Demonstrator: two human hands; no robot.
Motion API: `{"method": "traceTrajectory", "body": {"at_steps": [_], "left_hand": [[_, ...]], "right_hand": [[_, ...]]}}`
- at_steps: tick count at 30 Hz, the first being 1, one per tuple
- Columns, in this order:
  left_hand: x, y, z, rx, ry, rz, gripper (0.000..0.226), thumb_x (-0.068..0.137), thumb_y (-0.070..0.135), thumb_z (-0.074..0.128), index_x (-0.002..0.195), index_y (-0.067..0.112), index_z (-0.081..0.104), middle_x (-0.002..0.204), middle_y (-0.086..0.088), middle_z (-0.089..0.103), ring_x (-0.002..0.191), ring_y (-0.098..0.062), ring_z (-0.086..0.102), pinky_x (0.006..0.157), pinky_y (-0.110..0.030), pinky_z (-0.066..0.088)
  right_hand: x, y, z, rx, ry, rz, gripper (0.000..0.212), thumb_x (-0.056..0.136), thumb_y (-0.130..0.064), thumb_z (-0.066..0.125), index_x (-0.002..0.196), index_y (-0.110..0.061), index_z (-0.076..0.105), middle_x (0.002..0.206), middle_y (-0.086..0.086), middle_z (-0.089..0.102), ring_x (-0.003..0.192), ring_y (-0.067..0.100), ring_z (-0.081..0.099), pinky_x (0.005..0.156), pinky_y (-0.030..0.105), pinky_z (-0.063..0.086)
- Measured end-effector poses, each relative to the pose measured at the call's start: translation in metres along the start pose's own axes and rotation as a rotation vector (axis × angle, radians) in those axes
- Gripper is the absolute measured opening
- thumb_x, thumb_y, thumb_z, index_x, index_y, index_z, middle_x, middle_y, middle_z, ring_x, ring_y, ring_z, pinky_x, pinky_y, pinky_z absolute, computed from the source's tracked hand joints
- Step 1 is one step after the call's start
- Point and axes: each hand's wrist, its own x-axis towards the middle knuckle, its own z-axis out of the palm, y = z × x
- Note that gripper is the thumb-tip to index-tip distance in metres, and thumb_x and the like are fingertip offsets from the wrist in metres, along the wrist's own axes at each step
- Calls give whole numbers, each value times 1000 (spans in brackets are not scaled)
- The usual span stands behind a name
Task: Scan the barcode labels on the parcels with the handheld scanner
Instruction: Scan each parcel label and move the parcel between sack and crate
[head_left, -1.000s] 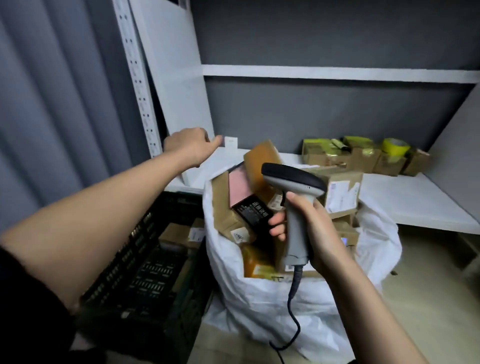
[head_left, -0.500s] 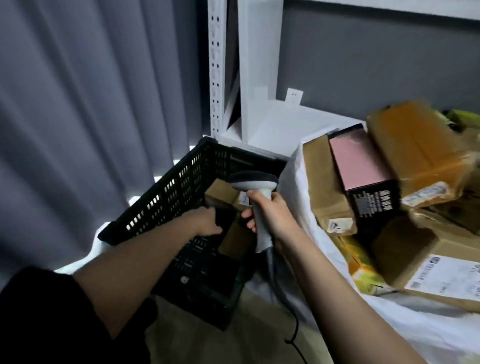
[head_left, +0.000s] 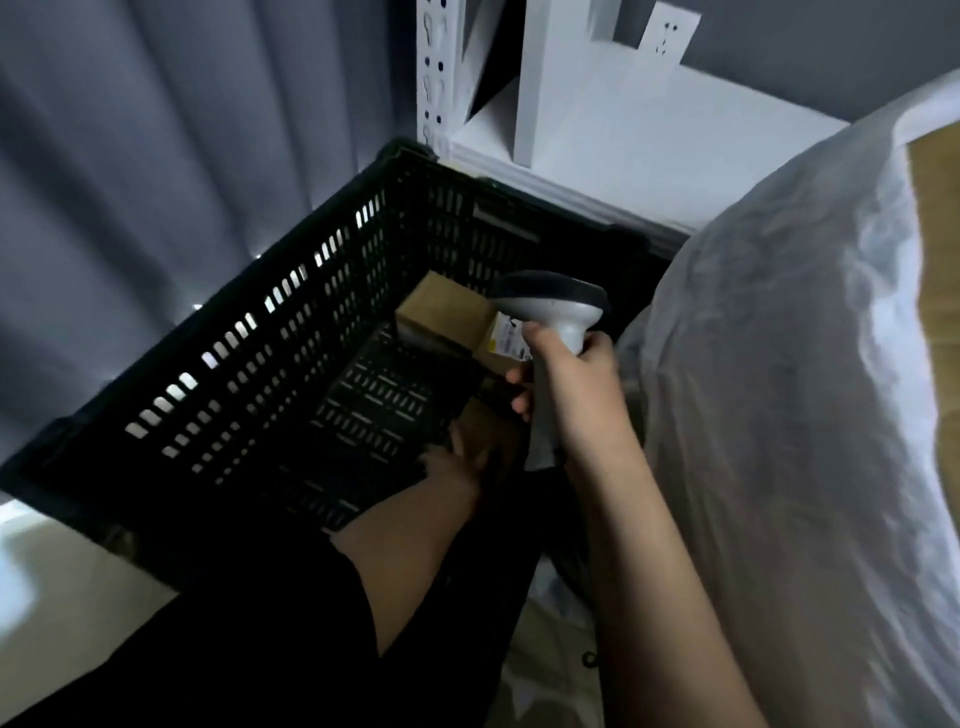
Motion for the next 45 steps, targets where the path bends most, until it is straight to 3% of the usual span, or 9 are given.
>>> {"method": "traceTrajectory", "body": {"at_steps": [8,16,20,23,27,31,35,39,45], "left_hand": [[5,-2,10,-350,23,-67,73,100,36,43,153,30,-6,157,-21,-2,137,-45,24,110,-49,32],[-86,-77,-46,-364,-56,-26,106,79,60,62,151,38,-13,154,-23,-23,137,-46,27,103,-39,42],[-164,-109,-75,-666,39,38,103,83,57,61,150,39,-15,156,-20,-17,143,-41,14,109,-44,35],[-219,-120,-85,-986,147,103,103,77,62,61,149,46,-11,155,-16,12,131,-31,38,89,-33,52],[-284,-117,-90,-1500,114,313,102,65,66,63,148,49,7,140,0,45,108,-22,63,85,-33,55],[-318,-102,-91,-1860,76,446,45,88,54,44,128,33,49,126,-8,57,104,-30,65,90,-39,50],[-327,-94,-97,-2200,-48,528,58,87,58,32,120,21,61,111,-14,64,103,-34,55,69,-32,38],[-326,-92,-100,-2321,-147,755,70,84,62,30,107,14,73,117,-16,65,102,-34,54,66,-32,33],[-320,-83,-96,-2344,-222,851,74,78,57,33,130,11,57,134,-19,55,111,-39,52,70,-34,32]], "right_hand": [[0,12,2,11,-18,-23,16,94,-23,61,93,-17,46,63,3,63,37,11,49,40,19,40],[-43,-12,-6,22,-12,29,30,92,-15,62,114,-3,46,65,7,57,36,9,49,38,18,38],[-87,-35,-10,29,-65,-25,11,90,-8,62,95,0,57,61,6,57,38,8,49,41,20,39],[-120,-59,-16,74,-80,-116,10,89,-3,63,82,-4,56,59,6,57,43,12,48,44,21,39],[-158,-89,-35,147,-84,-236,17,89,-5,67,98,-6,52,64,5,55,47,10,50,44,20,44],[-174,-91,-63,352,-157,-270,29,88,0,66,106,-14,47,67,1,52,52,9,50,48,22,46],[-175,-72,-75,399,-193,-261,37,87,-2,68,117,-11,47,61,0,51,52,11,46,49,24,43],[-170,-72,-64,449,-192,-287,62,76,-13,80,129,-4,47,69,2,54,53,11,47,49,22,45],[-164,-75,-51,536,-183,-383,63,73,-12,83,126,-12,49,91,4,67,69,12,64,63,26,54]]}}
